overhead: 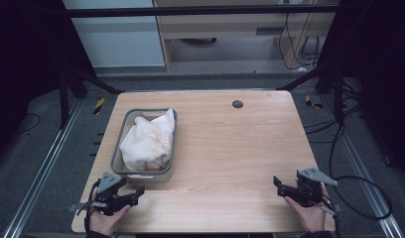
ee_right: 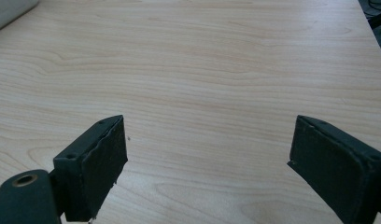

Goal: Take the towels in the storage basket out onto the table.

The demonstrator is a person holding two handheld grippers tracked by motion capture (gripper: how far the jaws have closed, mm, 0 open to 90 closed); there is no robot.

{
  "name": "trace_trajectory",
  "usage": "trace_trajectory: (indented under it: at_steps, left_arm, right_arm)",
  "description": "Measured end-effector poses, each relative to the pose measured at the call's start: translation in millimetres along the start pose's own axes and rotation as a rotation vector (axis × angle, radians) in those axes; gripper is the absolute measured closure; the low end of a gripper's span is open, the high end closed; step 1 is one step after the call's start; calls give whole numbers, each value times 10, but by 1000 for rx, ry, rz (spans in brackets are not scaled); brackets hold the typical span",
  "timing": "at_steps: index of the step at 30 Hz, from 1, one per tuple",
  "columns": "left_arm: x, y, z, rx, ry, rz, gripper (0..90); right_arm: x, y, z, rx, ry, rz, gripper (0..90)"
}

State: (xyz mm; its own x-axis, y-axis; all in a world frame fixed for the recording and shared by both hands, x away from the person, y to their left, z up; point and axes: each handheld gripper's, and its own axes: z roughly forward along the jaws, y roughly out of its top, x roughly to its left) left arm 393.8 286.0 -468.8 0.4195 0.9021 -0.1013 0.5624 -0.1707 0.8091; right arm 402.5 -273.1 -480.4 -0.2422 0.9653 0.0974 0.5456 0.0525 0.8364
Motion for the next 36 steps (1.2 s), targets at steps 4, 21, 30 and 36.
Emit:
trace_trajectory:
  at_steps: [4,21,30,36]
  left_arm:
    - [23,30,-56,-41,4,-14,206]
    - [73,159,-362,-141,11,-70,202]
    - [85,258,-457,-181,17,-59,203]
    - [116,367,-497,-194,17,-62,208]
  right_arm:
    - [-22,-10,10,12,-4,-6,101]
    - [-2,-17,15,17,-8,-33,93]
    - [12,-16,13,21,0,-31,94]
    - [20,-21,28,25,-4,-44,93]
